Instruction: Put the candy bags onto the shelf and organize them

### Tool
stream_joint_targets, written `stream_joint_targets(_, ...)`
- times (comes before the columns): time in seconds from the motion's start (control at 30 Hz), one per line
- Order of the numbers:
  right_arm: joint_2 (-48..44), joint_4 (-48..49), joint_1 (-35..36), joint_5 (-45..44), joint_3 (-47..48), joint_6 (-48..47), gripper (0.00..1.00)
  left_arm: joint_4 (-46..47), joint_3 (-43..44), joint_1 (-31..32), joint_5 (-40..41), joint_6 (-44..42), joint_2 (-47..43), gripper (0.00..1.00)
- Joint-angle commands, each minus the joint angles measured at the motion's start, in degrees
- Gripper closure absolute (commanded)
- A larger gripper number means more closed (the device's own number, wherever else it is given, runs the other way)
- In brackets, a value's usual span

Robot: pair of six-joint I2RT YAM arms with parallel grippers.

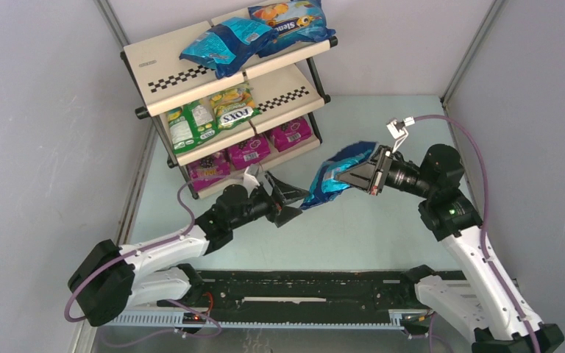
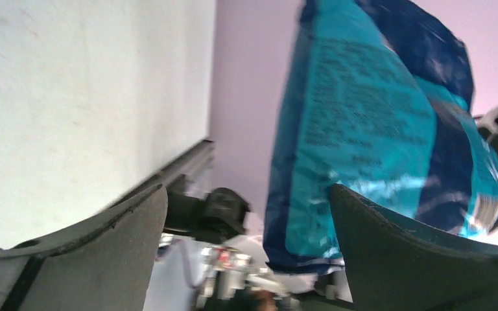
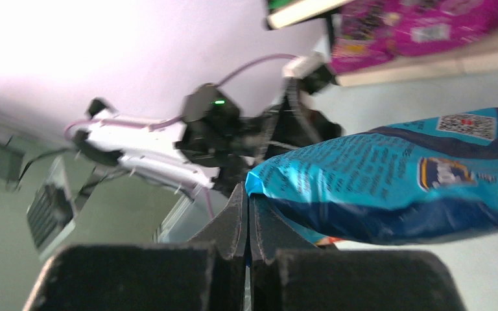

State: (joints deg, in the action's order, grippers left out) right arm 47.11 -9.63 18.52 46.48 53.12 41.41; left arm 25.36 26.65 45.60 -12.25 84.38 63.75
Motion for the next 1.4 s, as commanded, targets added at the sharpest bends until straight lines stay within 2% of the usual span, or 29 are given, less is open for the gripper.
stream_joint_targets(0.0,0.98,14.11,6.22,2.33,6.1,2.16,1.0,10.87,-4.25,-0.04,-2.2,24.0,-1.31,0.0)
stream_joint_targets(0.1,2.57,17.01,10.02,1.1,6.2,2.55,1.0,16.89,-5.59,0.81,-1.61,31.02,-1.21,0.0)
stream_joint_targets(0.23,3.86,16.9,14.02,-2.91,5.84,1.15,1.0,22.89,-4.8,2.65,-1.7,33.67,0.26,0.0)
stream_joint_targets(0.4,2.66,19.74,15.49,-5.02,4.03,1.66,1.0,40.99,-6.12,3.97,-2.35,38.67,6.42,0.0)
stream_joint_targets(0.47,2.37,21.3,15.29,-4.93,4.01,1.99,1.0,43.8,-5.55,5.33,-4.38,39.56,8.9,0.0)
stream_joint_targets(0.63,1.15,22.83,11.75,-3.68,4.28,2.95,1.0,45.67,-7.62,7.92,-1.2,40.61,9.54,0.0)
stream_joint_targets(0.73,2.74,24.64,11.48,-2.59,4.01,4.36,1.0,46.82,-5.05,8.43,-1.11,40.1,10.08,0.0)
stream_joint_targets(0.83,3.54,25.99,11.88,-1.24,2.96,5.36,1.0,51.82,-2.91,8.45,-0.13,41.28,12.0,0.0)
stream_joint_targets(0.9,1.88,27.35,11.62,-1.49,0.65,5.76,1.0,55.4,-2.97,8.45,0.83,42.37,12.93,0.03)
stream_joint_targets(1.03,-2.15,27.02,8.93,-1.4,-4.99,6.66,1.0,55.61,-4.07,8.49,2.78,40.92,11.24,0.11)
stream_joint_targets(1.23,-7.26,29.16,5.24,-0.17,-12.24,10.3,1.0,55.59,-3.07,7.74,3.22,37.65,9.96,0.31)
stream_joint_targets(1.37,-10.61,25.62,4.24,0.43,-13.48,9.41,1.0,54.79,-3.27,5.51,2.27,33.61,7.91,0.42)
